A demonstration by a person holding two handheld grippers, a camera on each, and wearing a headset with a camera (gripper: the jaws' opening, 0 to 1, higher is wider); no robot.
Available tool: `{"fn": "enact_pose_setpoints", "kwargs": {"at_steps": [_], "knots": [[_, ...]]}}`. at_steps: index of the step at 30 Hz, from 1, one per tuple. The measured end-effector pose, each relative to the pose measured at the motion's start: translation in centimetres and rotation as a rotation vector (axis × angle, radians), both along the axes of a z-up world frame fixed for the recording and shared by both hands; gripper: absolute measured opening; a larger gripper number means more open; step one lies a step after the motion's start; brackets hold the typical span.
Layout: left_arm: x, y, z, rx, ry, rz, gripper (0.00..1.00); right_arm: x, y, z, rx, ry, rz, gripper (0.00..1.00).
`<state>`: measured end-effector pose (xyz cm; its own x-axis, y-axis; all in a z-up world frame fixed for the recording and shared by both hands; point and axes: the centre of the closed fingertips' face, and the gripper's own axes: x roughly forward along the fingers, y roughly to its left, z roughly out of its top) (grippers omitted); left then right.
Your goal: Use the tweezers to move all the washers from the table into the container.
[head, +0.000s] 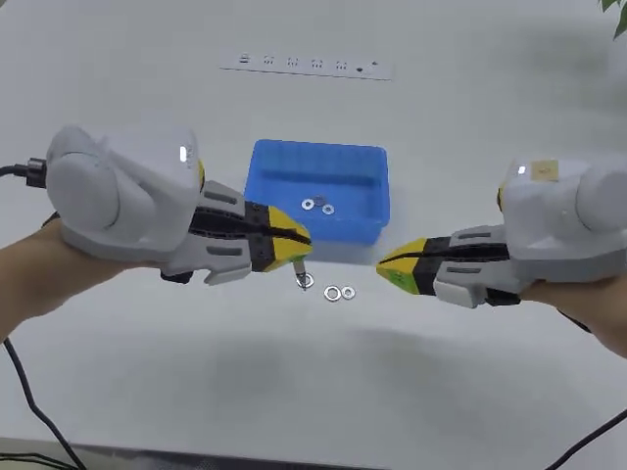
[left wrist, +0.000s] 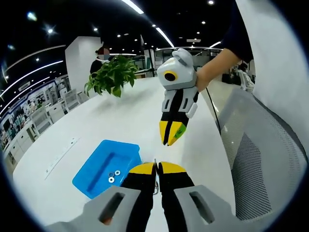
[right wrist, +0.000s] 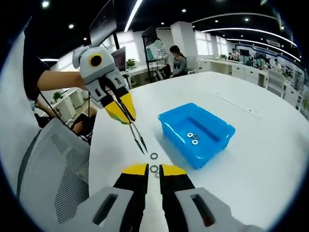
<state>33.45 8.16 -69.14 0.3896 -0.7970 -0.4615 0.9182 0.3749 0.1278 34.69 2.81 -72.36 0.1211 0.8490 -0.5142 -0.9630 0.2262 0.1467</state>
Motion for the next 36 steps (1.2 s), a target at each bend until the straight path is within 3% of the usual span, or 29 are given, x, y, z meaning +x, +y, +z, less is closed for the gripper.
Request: {"fn": "enact_pose_setpoints", "kwargs": {"at_steps": [2,7,24,31,36], "knots": [[0.1,0.0,0.0,-0.003,-0.010,0.000,0.06,0.0,-0.2,0.2,0.012,-0.011,0.000,0.21],[0.2,-0.1,-0.4,-0.003,-0.009,-0.008,0.06,-0.2,-0.4,-0.2,0.006,-0.002,0.010,0.29],[0.4,-0.3,-1.4,0.002,0.005,-0.021,0.06,-0.7,-0.2,-1.1,0.008,0.012,0.027,0.43],[0.5,-0.5,-1.6,0.010,0.002,-0.026,0.06,-0.7,-0.5,-1.2,-0.001,0.002,0.028,0.49],[0.5,-0.5,-1.9,0.012,0.008,-0.029,0.06,-0.8,-0.6,-1.2,-0.012,-0.023,0.038,0.58]]}}
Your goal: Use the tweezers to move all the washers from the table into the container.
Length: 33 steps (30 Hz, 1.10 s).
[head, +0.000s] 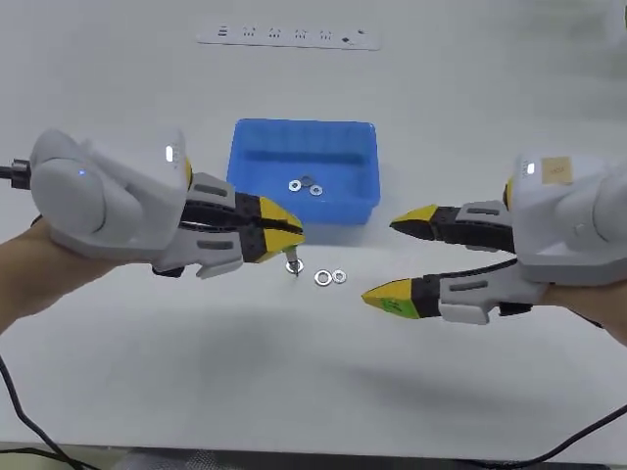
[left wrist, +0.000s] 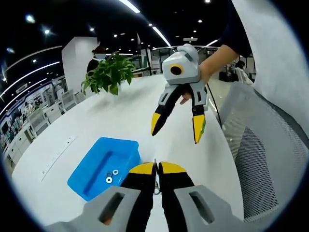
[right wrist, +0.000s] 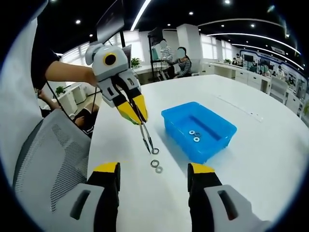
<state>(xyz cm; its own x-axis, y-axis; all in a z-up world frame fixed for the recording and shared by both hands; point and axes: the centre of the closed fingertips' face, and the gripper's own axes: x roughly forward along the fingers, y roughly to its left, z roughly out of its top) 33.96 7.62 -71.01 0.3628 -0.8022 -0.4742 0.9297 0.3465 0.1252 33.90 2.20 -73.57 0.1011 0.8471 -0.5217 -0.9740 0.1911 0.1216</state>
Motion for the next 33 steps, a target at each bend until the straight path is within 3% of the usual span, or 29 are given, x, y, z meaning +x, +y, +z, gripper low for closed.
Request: {"fn": "enact_pose_setpoints", "kwargs": {"at_steps": [10,17,20,24,33], "knots": [[0.28,0.35,-0.35,0.021,-0.001,0.005,0.06,0.47,-0.19,0.05,-0.009,-0.046,-0.018,0.74],[0.12,0.16,-0.37,0.007,0.021,0.007,0.06,0.21,-0.29,0.11,-0.006,-0.042,-0.012,0.75],[0.09,0.11,-0.43,-0.003,0.060,0.013,0.06,0.21,-0.31,0.15,-0.005,-0.041,-0.013,0.75],[0.24,0.34,-0.51,0.023,0.061,0.013,0.06,0.24,-0.30,0.27,-0.003,-0.043,-0.014,0.75],[0.18,0.17,-0.55,0.034,0.060,0.013,0.06,-0.09,-0.28,0.38,-0.003,-0.031,-0.007,0.71]]}}
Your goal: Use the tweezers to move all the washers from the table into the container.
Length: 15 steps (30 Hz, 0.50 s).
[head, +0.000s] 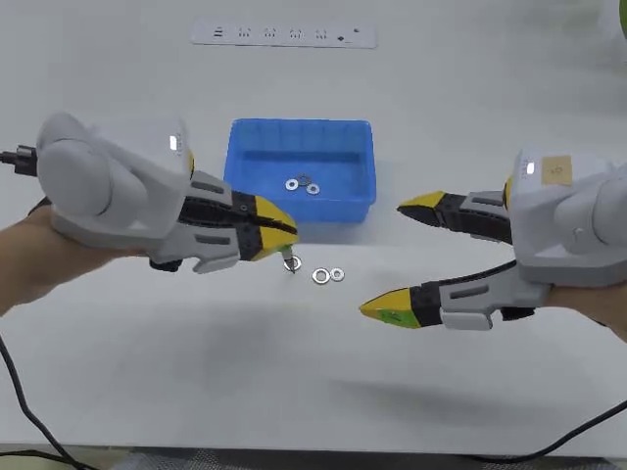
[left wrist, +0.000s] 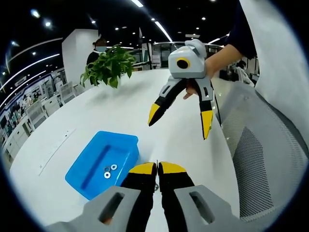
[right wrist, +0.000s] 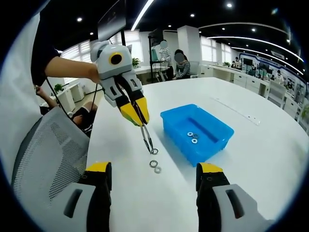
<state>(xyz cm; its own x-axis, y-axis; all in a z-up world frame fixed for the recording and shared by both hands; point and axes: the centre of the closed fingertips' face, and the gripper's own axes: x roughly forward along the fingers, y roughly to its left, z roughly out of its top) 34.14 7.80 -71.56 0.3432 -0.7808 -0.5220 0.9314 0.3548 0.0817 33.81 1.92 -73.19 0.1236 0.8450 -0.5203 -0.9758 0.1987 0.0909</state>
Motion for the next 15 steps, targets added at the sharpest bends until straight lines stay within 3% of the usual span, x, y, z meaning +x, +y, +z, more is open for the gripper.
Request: {"fn": "enact_pose_setpoints", "kwargs": {"at_steps": [7,15], "knots": [[-0.2,-0.2,0.1,-0.016,0.012,-0.005,0.06,0.0,0.8,0.3,0.012,0.003,0.025,0.62],[0.4,0.7,0.0,-0.009,0.012,0.025,0.06,0.8,5.1,-1.5,0.008,0.023,0.094,0.55]]}}
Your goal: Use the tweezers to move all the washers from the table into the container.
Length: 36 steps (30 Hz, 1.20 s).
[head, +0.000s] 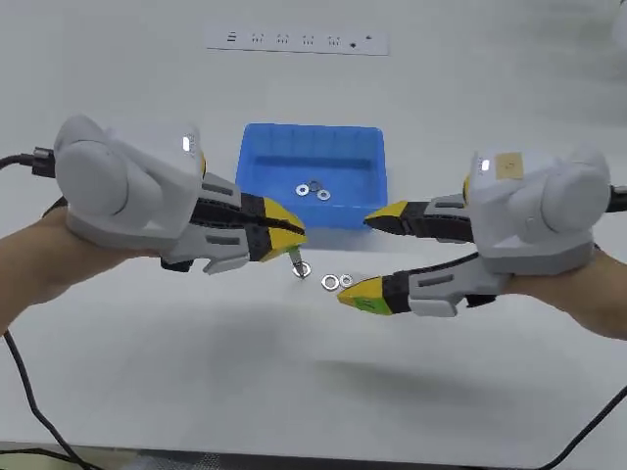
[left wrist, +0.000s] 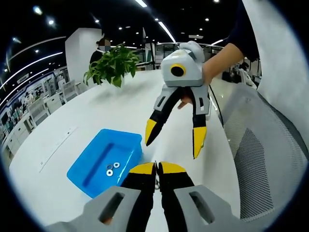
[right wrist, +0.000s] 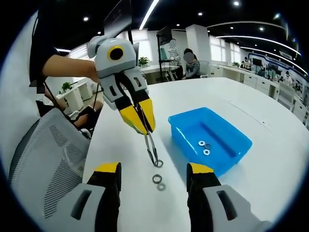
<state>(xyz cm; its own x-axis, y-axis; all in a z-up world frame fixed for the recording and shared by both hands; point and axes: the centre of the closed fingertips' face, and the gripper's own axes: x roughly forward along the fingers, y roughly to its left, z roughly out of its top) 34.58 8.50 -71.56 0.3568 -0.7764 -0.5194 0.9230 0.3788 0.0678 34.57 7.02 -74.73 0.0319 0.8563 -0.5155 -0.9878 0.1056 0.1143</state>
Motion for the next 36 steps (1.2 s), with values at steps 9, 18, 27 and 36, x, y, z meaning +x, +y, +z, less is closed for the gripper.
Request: {"fn": "enact_pose_setpoints", "kwargs": {"at_steps": [9,18,27,36], "knots": [[-0.1,0.2,-0.1,-0.002,0.005,0.006,0.06,-0.4,4.3,-1.8,-0.018,-0.010,0.117,0.35],[-0.1,-0.3,0.0,-0.016,0.007,0.001,0.06,-0.5,4.1,-3.1,-0.072,-0.015,0.169,0.14],[0.4,-0.4,0.0,-0.011,0.003,0.012,0.06,-0.4,4.1,-3.1,-0.081,-0.050,0.191,0.11],[0.4,-0.8,0.3,-0.015,0.005,0.024,0.08,-0.5,4.1,-2.9,-0.083,-0.105,0.196,0.09]]}}
